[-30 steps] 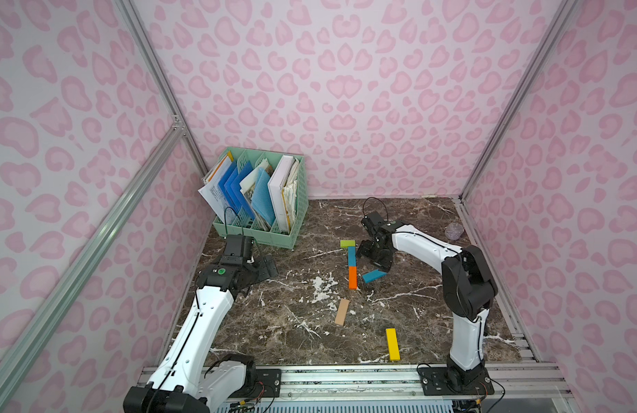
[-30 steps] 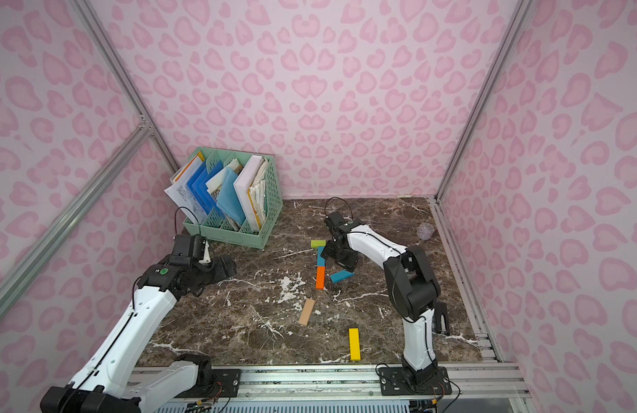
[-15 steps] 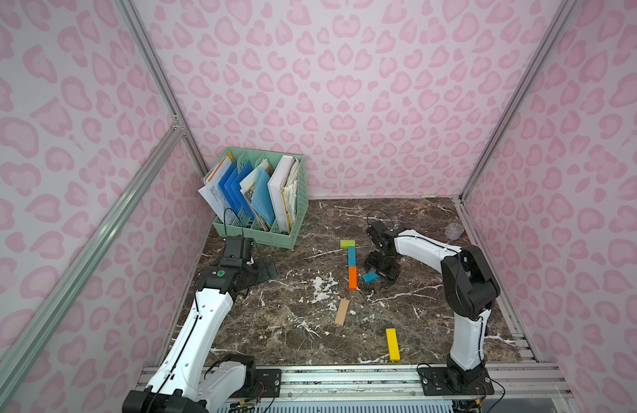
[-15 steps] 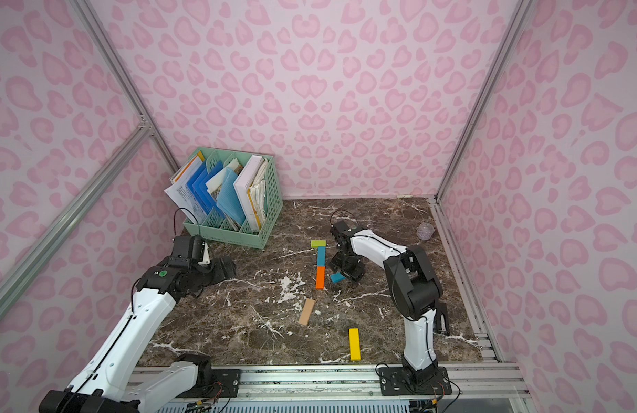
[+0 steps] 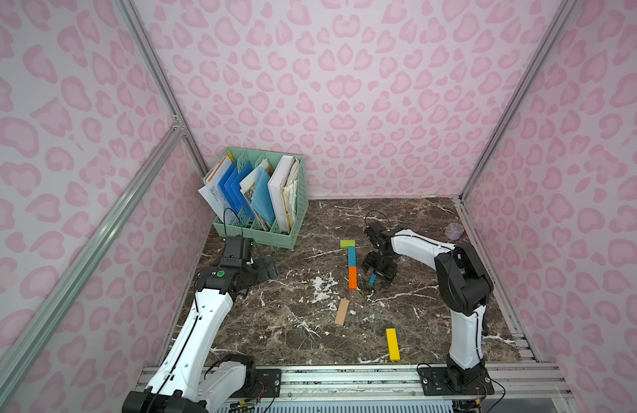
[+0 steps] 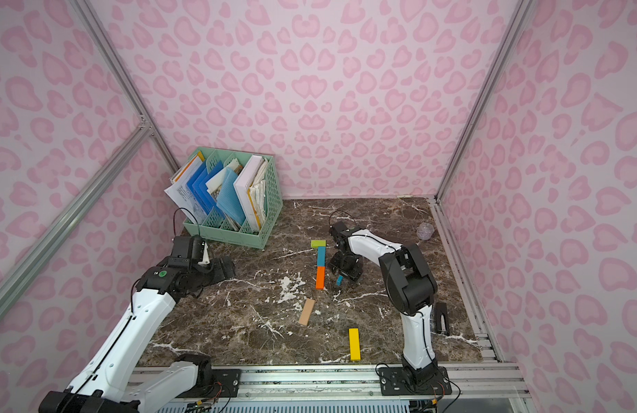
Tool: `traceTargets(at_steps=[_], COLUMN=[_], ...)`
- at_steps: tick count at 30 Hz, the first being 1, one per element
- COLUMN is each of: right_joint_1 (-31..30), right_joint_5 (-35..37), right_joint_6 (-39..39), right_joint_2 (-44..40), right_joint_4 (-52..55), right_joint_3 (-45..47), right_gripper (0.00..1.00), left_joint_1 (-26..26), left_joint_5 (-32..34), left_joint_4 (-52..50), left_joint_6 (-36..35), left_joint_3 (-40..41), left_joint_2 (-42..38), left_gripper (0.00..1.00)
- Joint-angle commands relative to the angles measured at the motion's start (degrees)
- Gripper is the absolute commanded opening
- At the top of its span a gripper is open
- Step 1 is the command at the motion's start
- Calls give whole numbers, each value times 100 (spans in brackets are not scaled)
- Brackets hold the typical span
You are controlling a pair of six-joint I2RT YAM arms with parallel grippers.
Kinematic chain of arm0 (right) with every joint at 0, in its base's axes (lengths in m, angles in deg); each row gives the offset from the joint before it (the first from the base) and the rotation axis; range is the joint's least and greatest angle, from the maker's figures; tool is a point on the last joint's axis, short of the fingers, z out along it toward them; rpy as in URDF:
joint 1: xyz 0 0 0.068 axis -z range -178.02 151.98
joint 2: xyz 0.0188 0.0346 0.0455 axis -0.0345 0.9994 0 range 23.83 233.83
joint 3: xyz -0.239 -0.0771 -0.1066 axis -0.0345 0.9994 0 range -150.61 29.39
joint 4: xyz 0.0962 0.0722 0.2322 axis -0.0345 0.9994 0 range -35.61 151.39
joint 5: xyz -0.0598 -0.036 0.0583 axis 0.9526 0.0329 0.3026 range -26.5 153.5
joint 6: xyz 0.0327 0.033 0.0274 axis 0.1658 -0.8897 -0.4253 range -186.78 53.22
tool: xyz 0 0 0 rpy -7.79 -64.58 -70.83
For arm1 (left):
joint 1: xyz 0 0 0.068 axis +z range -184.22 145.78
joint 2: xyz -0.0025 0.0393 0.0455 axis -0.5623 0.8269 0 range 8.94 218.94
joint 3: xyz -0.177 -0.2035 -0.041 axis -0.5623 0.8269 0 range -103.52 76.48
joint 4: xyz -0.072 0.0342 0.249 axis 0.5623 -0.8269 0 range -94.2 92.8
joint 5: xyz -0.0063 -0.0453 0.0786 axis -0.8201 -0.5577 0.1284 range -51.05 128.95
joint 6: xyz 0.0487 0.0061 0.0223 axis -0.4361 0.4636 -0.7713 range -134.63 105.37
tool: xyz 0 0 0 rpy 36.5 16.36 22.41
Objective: Assemble a giraffe with building blocks
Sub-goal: Pick up the building block from the center of the board.
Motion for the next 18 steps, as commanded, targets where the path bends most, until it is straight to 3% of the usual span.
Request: traceTargets(at_steps=[1, 18], right_joint_1=[55, 299], right_joint_5=[273, 563], right_joint_6=[125, 627], right_joint_2=[87, -1001], right_joint_4=[-67, -78], right_joint_3=[-13, 656], right_gripper=[76, 76], left_joint_1=[5, 4], left_joint_5=[24, 15], left_joint_4=[-27, -11], left_joint_6=[-45, -23], left_joint_3=[3, 9], left_joint_2=[3, 16], left_gripper=[99, 98])
